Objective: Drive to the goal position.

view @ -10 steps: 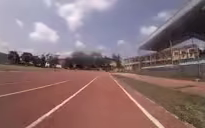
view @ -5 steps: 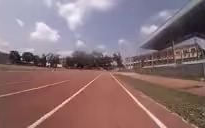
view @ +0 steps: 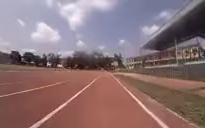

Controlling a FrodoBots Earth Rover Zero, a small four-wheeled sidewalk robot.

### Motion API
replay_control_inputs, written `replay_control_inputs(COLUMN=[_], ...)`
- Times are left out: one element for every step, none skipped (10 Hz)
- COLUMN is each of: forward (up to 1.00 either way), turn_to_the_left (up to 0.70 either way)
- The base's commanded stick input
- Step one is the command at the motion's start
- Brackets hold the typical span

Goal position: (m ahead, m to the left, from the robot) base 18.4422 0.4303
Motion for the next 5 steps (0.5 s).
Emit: replay_control_inputs(forward=[0.70,0.70,0.70,0.70,0.70], turn_to_the_left=[0.00,0.00,0.00,0.00,0.00])
